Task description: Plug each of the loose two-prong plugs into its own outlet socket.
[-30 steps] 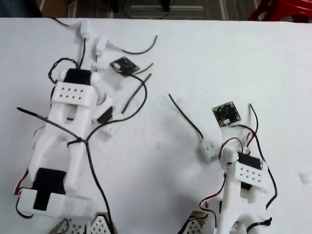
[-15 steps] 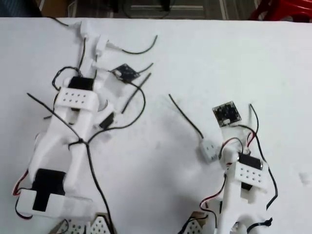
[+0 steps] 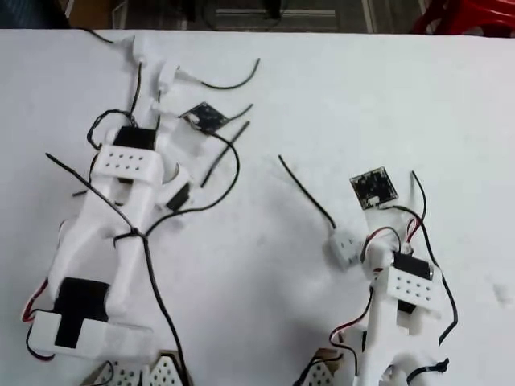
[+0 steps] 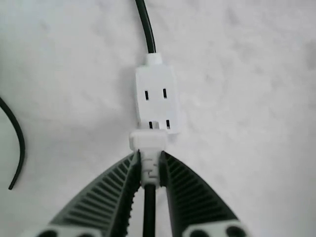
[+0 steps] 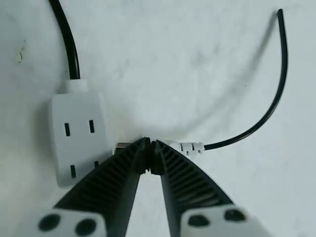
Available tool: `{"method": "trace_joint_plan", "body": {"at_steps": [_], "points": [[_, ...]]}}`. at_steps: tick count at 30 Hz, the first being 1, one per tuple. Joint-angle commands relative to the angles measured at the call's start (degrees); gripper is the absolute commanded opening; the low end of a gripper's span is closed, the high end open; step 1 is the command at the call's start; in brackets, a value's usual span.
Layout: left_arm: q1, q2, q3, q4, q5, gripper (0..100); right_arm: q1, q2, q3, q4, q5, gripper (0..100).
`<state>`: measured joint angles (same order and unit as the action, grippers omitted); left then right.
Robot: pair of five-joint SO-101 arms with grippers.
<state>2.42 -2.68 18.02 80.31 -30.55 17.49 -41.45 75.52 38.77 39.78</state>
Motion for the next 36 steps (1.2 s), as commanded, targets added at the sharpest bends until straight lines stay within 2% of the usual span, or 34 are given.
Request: {"method": "trace_joint_plan", "body": {"at_steps": [1, 27, 30, 36], "points": [[2.59, -0.57, -0.18, 2.11, 0.79, 2, -0.4, 0.57, 0.7, -0.13, 0.26, 1.9], [1.71, 0.48, 0.18, 0.44, 0.53, 2, -0.4, 0.66, 0.79, 0.04, 0.26, 1.9], [0.31, 4.97, -1.41, 0.97, -0.97, 2, -0.4, 0.22, 1.49, -0.13, 0.26, 1.9], [-2.95, 16.92, -9.85, 7.91, -4.84, 2, -1.54, 0.22, 1.67, -0.13, 0.26, 1.9]]}}
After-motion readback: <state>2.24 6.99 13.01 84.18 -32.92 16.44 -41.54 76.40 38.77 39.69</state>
